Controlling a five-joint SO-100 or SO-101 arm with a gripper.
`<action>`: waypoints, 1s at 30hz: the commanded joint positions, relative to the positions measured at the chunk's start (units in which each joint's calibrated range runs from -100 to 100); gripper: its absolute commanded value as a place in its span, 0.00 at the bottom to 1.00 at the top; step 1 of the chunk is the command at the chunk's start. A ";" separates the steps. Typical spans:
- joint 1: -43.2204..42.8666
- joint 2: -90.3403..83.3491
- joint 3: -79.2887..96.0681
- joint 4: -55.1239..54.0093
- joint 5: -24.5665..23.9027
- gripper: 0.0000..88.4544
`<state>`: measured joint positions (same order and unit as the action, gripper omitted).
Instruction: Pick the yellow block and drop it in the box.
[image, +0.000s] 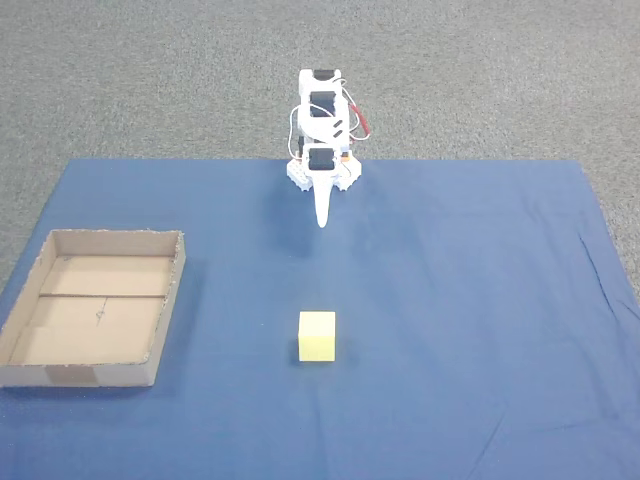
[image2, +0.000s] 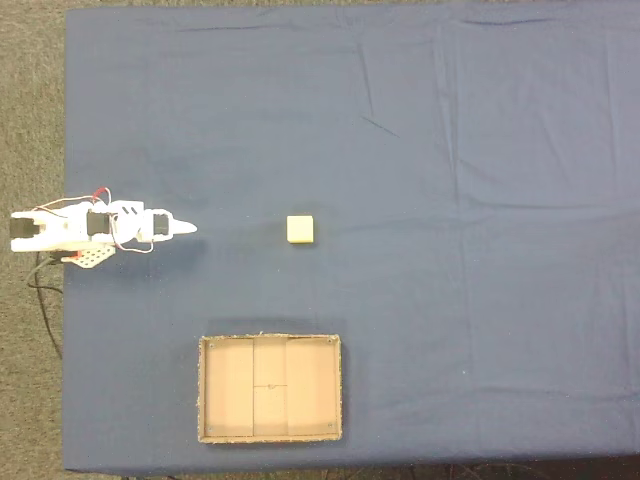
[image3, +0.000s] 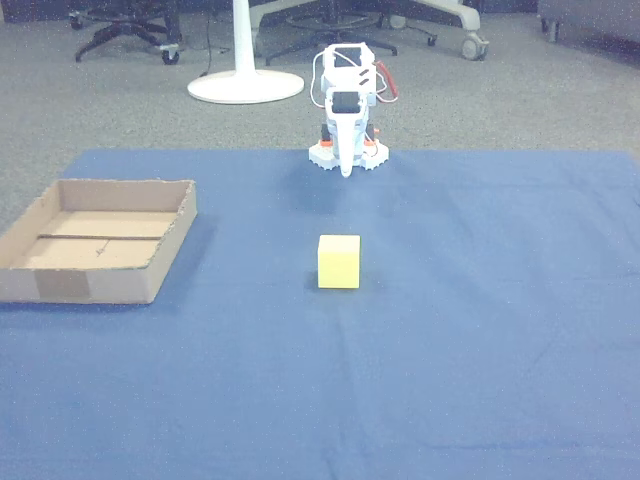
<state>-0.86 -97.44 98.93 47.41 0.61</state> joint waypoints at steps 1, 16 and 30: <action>1.45 -0.19 0.89 -0.16 -0.20 0.00; 1.68 -0.19 0.89 -0.16 0.00 0.00; 2.71 66.67 -80.02 25.55 5.03 0.38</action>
<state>3.07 -43.14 33.63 69.83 4.18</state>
